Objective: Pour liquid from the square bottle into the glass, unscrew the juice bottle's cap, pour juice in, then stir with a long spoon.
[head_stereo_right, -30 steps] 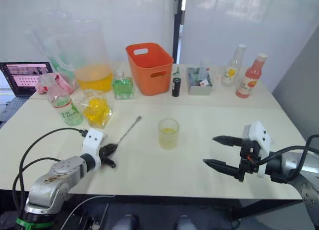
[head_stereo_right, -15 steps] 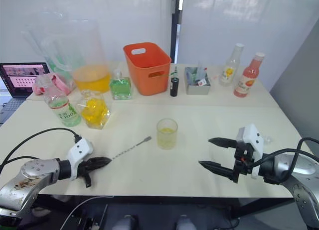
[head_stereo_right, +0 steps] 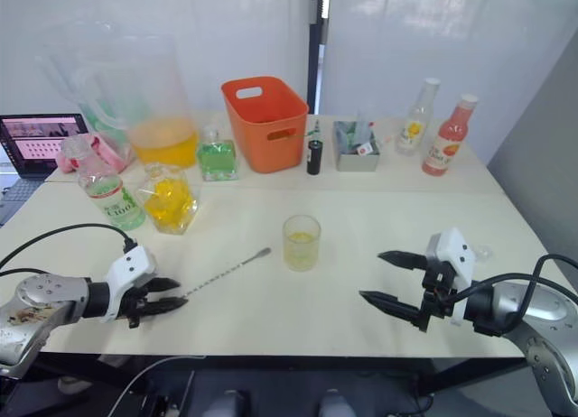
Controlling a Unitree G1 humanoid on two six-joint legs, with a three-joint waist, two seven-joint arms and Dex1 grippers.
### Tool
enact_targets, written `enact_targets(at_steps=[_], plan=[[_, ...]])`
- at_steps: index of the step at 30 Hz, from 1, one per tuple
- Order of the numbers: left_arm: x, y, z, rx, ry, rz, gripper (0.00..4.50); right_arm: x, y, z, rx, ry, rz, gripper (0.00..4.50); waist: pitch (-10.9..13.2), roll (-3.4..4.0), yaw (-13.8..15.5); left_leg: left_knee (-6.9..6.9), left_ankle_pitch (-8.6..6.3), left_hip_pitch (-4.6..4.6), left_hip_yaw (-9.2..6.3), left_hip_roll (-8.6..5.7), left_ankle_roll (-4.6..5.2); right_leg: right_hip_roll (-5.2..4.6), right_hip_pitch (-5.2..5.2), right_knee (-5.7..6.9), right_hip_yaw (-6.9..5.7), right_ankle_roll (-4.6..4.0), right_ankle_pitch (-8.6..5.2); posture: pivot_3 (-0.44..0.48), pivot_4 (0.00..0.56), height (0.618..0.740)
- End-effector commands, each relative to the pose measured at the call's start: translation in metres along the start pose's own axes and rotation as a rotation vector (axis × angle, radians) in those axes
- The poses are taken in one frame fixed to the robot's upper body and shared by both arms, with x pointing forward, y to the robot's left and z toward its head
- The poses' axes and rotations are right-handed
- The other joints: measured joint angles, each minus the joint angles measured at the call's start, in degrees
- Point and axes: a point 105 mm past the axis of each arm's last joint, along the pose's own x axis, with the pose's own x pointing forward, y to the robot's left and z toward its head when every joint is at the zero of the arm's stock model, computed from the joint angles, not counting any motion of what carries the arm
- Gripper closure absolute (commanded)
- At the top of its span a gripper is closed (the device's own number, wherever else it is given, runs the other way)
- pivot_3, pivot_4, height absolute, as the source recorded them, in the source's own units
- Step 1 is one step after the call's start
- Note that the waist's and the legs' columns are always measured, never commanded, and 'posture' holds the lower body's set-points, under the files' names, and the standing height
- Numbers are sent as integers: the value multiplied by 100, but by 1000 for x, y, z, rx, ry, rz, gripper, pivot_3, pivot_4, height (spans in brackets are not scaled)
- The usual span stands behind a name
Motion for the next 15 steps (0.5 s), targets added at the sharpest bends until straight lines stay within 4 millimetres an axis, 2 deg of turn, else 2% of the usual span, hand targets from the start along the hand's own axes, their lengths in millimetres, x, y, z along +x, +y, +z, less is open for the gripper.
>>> enact_targets(at_steps=[1, 7, 12, 15], plan=[[3, -7, -7, -3, 82, -41, 2519, -1, -1, 5, -28, -19, -15, 0, 0, 0, 1, -1, 0, 0, 1, 0, 0, 0, 0, -1, 0, 0, 0, 0, 150, 740], [8, -14, -11, -12, 141, -81, 4444, 0, -2, 6, -33, -21, -25, 0, -2, 3, 4, -4, 0, 0, 2, 0, 0, 0, 2, -8, 0, 0, 0, 0, 150, 740], [9, -12, -4, -8, 107, -64, 4480, 0, -1, 8, -24, -34, -9, 0, -9, 15, 14, -11, 0, 0, 2, 0, 1, 0, 6, -22, -1, 0, 0, 0, 150, 740], [3, 2, 9, -28, 31, -3, 4480, -1, -4, 13, -24, -53, -17, 0, -10, 17, 17, -13, 0, 0, 2, 0, 1, 0, 9, -29, -1, 0, 1, 0, 150, 740]])
